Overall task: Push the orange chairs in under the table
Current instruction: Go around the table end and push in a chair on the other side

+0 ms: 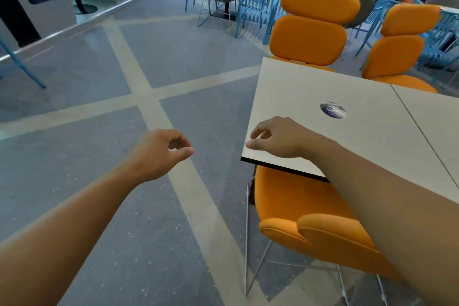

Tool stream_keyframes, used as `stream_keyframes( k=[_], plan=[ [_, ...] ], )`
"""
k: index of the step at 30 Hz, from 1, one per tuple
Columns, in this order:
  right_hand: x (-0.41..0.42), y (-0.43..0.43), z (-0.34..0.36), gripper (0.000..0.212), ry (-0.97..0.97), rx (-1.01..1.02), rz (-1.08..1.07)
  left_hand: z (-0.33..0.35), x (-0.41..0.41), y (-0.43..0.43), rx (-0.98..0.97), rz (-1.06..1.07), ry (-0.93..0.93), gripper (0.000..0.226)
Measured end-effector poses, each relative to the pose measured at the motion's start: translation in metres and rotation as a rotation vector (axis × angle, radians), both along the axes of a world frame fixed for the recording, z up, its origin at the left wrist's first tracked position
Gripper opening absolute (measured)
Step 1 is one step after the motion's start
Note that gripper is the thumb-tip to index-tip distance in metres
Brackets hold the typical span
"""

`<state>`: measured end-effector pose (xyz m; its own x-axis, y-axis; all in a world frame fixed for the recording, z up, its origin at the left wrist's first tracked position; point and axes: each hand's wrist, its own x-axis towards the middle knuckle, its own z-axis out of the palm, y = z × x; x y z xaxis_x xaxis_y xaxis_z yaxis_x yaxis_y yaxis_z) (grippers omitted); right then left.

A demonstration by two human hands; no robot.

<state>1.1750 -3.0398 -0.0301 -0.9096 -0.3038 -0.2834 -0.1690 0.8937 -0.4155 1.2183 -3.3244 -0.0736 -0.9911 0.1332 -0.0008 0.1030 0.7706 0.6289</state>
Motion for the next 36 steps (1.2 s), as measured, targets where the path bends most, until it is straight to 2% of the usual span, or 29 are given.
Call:
stream_keyframes(
  k=[8,21,36],
  plan=[
    [-0.096,-0.038,-0.041,0.042,-0.058,-0.009,-0.021,-0.016,-0.110,-0.023,-0.051,-0.045,-0.025,0.015],
    [-0.329,-0.061,-0.080,0.042,-0.130,-0.181,-0.168,-0.029,-0.385,-0.028,-0.095,-0.104,-0.084,0.017],
    [-0.564,-0.053,-0.106,0.036,-0.152,-0.181,-0.382,-0.054,-0.669,-0.011,-0.109,-0.324,-0.149,0.022]
  ],
)
